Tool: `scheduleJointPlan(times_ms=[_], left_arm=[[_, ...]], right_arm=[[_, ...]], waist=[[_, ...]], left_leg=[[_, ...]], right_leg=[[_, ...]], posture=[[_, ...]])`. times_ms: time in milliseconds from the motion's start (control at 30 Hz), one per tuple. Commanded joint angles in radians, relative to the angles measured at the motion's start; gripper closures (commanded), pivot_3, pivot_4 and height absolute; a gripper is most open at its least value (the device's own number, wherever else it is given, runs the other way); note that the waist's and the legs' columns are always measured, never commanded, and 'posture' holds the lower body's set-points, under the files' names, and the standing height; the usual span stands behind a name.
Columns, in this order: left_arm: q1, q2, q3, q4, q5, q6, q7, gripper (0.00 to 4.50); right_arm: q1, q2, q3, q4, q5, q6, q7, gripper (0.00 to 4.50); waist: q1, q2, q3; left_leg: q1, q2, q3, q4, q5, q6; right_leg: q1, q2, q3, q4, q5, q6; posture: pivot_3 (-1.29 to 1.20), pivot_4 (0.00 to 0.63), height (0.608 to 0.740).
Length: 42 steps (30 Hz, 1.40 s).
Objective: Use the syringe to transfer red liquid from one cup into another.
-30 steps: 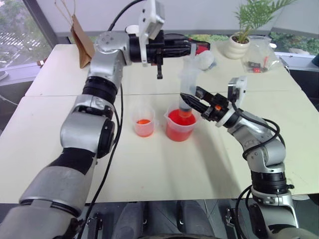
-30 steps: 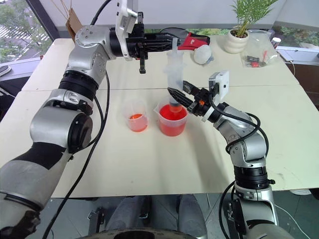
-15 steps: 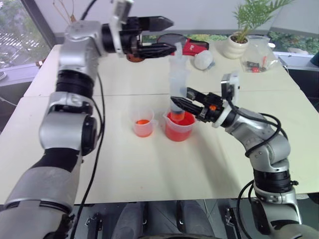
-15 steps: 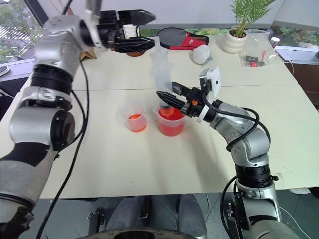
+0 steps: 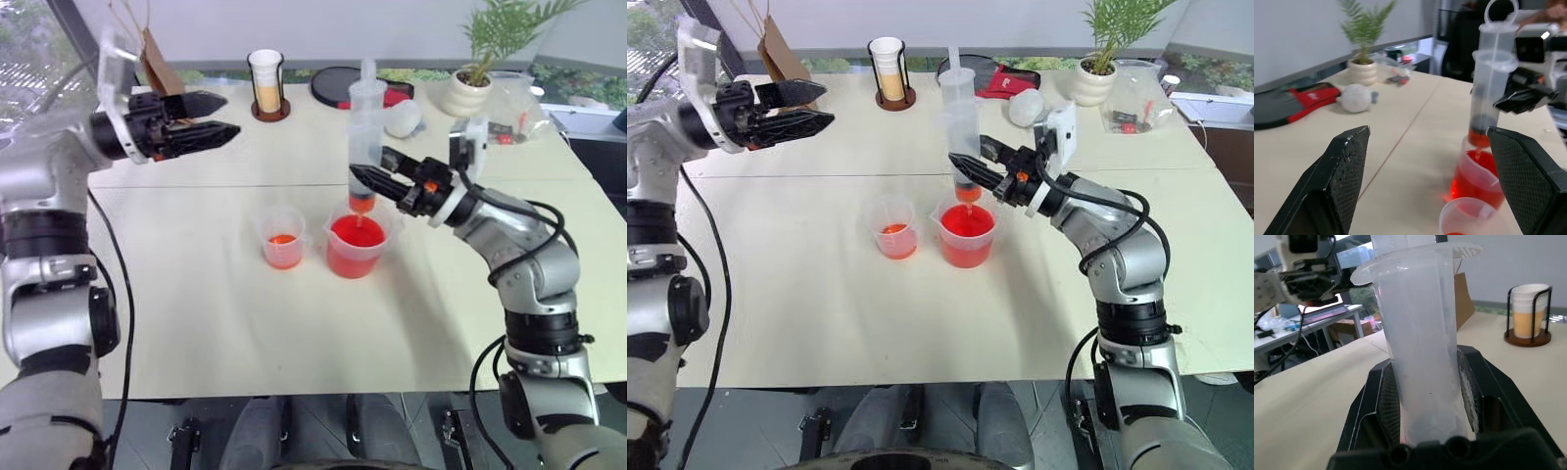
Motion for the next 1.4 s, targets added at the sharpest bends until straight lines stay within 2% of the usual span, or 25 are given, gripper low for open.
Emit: scheduleJointPlan(times_ms=[33, 167, 433, 667, 967, 1400], left_arm=[[0.042, 0.027, 0.038, -0.117, -0.040, 0.025, 0.054, 0.58], [0.079, 0.024, 0.053, -0.176, -0.066, 0.033, 0.104, 0.58], [0.090, 0.026, 0.062, -0.205, -0.100, 0.025, 0.160, 0.58], [0.026, 0.050, 0.056, -0.209, -0.145, 0.039, 0.138, 0.58], [-0.087, 0.058, 0.013, -0.137, -0.140, -0.001, 0.077, 0.58], [-0.062, 0.087, -0.004, -0.129, -0.125, -0.021, 0.053, 0.58]], right_arm=[[-0.130, 0.027, -0.011, -0.051, 0.077, 0.064, -0.018, 3.16], [-0.195, 0.135, 0.020, -0.066, 0.146, 0.125, -0.058, 3.16], [-0.153, 0.260, 0.178, 0.039, 0.008, -0.022, -0.012, 3.16], [-0.134, 0.290, 0.240, 0.132, -0.079, -0.148, 0.068, 3.16], [-0.133, 0.325, 0.241, 0.186, -0.112, -0.192, 0.089, 3.16], [-0.144, 0.349, 0.203, 0.236, -0.122, -0.202, 0.069, 3.16]], waist=[[-0.001, 0.000, 0.000], [-0.003, 0.000, 0.000], [0.002, -0.001, -0.001], [-0.005, -0.002, -0.001], [-0.005, -0.002, 0.000], [-0.006, -0.002, 0.000]], left_leg=[[0.000, 0.000, 0.000, 0.000, 0.000, 0.000], [0.000, 0.001, 0.000, -0.001, 0.000, -0.001], [0.000, -0.001, -0.001, 0.000, 0.001, -0.001], [0.000, -0.001, -0.001, 0.000, 0.001, -0.001], [0.001, -0.001, -0.001, 0.000, 0.001, -0.002], [0.001, -0.001, -0.001, 0.000, 0.001, -0.002]], right_leg=[[0.000, 0.000, 0.000, 0.001, 0.000, 0.000], [-0.002, 0.000, 0.000, 0.003, 0.000, 0.000], [-0.002, -0.001, 0.000, 0.005, 0.000, 0.000], [-0.003, 0.000, 0.000, 0.010, 0.000, 0.000], [-0.003, 0.000, 0.000, 0.011, 0.000, 0.000], [-0.003, 0.000, 0.000, 0.011, 0.000, 0.000]], posture=[[0.00, 0.150, 0.740], [0.00, 0.150, 0.740], [0.00, 0.150, 0.740], [0.00, 0.150, 0.740], [0.00, 0.150, 0.740], [0.00, 0.150, 0.740]])
